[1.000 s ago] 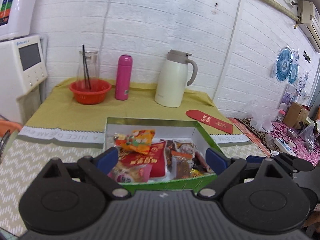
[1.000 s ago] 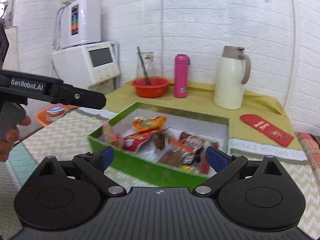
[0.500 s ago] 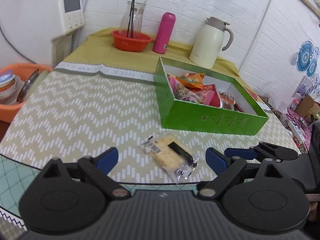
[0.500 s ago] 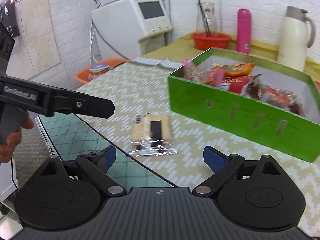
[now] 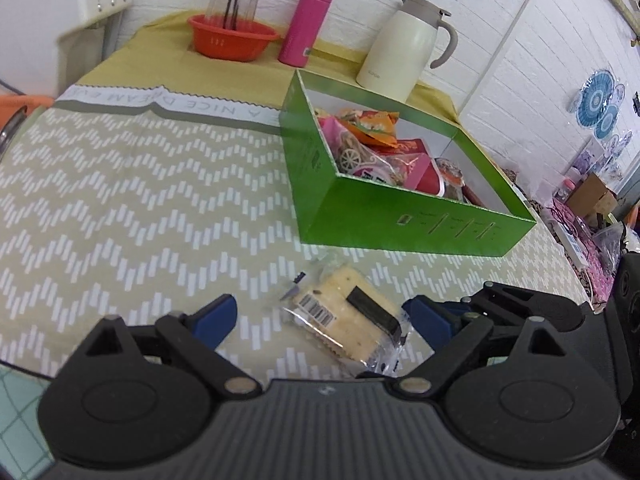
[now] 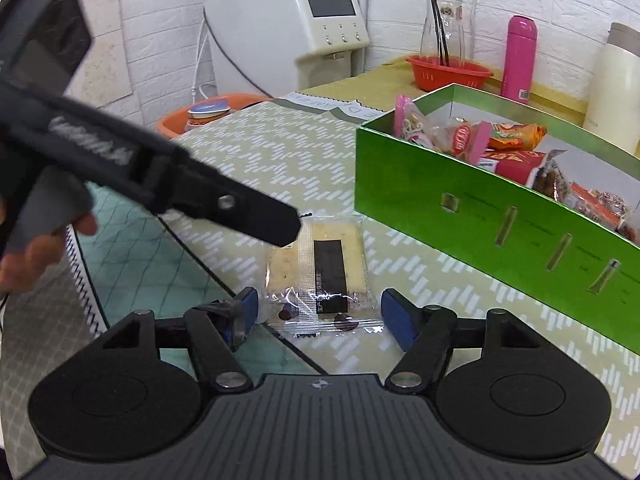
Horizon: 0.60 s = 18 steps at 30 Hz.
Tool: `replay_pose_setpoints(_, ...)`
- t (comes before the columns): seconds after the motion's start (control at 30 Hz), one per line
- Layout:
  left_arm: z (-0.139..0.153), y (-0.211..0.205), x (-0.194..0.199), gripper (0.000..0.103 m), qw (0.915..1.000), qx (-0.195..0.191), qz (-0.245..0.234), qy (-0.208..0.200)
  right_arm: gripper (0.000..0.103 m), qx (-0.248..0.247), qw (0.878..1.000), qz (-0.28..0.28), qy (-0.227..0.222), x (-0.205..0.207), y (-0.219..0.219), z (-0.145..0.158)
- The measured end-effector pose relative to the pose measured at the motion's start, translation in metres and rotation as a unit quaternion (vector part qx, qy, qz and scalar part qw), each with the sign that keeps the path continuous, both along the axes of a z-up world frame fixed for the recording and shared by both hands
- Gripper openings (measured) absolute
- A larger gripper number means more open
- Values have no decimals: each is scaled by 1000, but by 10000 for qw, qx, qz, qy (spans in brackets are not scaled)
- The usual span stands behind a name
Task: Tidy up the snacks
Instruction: 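Move both grippers to the clear cracker packet on the table, then grasp the cracker packet with the right gripper while the left gripper grasps it too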
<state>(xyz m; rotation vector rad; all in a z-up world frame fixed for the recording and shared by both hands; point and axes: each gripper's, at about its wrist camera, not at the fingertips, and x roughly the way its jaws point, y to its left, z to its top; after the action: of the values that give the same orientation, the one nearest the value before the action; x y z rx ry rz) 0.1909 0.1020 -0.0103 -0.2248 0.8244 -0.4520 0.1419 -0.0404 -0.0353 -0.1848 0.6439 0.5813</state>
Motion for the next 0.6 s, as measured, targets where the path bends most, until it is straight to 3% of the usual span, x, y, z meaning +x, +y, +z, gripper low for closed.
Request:
replay_pose_setpoints(0.3,-11,-36,14,87,9987,145,-466,136,103,31,9995,-310,-38,-7,-32,-2)
replay_pose_setpoints(0.37,-10,-40,13,74,9983,178,-537,130,103,-46,9994,-331,-71,-9,-33,-2)
replay_pose_setpoints(0.43,-9,-42,10,67,9979,293,-563,109,103,-41,9996,-278,-78,-10,-33,-3)
replay_pose_setpoints(0.6,-10,-36,4,66,9984,122,-527,157,103,40,9997,-210,-96,-5,-30,-3)
